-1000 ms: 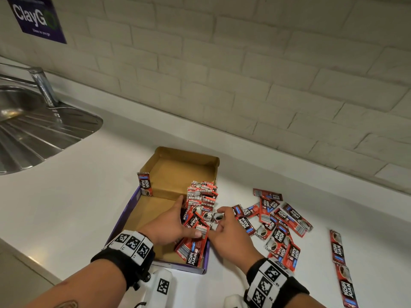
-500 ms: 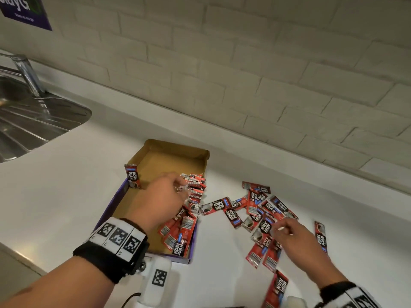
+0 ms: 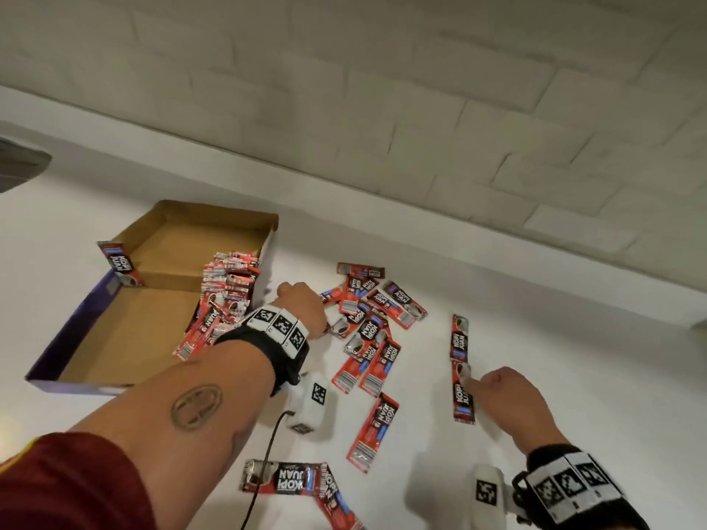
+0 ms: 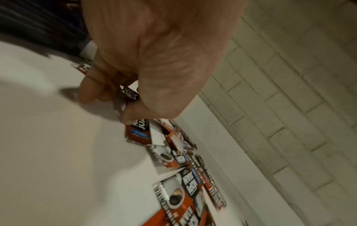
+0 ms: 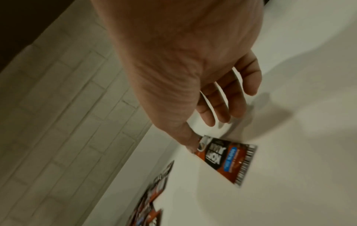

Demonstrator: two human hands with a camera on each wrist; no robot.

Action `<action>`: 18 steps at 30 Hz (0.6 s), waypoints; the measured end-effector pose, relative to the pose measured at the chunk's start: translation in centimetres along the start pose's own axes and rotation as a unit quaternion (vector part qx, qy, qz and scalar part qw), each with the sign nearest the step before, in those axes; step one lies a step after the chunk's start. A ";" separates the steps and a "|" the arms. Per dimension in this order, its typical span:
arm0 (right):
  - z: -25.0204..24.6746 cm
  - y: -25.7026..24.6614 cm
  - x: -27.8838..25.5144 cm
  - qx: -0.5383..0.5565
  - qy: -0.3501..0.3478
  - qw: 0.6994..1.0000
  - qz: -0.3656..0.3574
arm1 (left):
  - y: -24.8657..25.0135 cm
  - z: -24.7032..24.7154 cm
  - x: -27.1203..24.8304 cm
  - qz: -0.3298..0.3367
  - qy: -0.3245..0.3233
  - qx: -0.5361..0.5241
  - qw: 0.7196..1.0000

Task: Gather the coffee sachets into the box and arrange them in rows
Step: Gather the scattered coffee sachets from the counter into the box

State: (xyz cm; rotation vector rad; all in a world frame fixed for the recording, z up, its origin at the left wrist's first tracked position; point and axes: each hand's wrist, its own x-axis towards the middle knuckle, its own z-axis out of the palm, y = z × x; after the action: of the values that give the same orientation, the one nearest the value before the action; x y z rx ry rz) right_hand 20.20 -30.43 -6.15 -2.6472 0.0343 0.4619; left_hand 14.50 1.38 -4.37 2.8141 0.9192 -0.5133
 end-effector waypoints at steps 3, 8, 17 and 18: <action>0.9 0.6 0.7 -0.079 -0.031 0.996 -0.019 | -0.5 0.0 -0.2 -0.008 -0.020 0.007 1.000; 0.2 0.9 1.2 -0.116 -0.081 0.989 -0.036 | -0.4 -1.2 -1.8 0.006 0.016 -0.110 0.994; -3.9 -2.2 4.3 0.140 0.021 0.987 -0.073 | 5.5 -2.1 -1.7 0.082 -0.001 -0.159 0.984; -3.8 -2.7 5.1 0.130 0.019 0.989 -0.075 | 5.9 -1.7 -1.4 0.090 -0.008 -0.143 0.986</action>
State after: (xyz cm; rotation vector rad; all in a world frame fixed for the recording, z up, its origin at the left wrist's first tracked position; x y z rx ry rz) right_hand 26.53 -29.44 -3.46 -2.3823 -0.0865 0.3319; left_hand 17.35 -3.75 -2.16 2.5937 0.6661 -0.3468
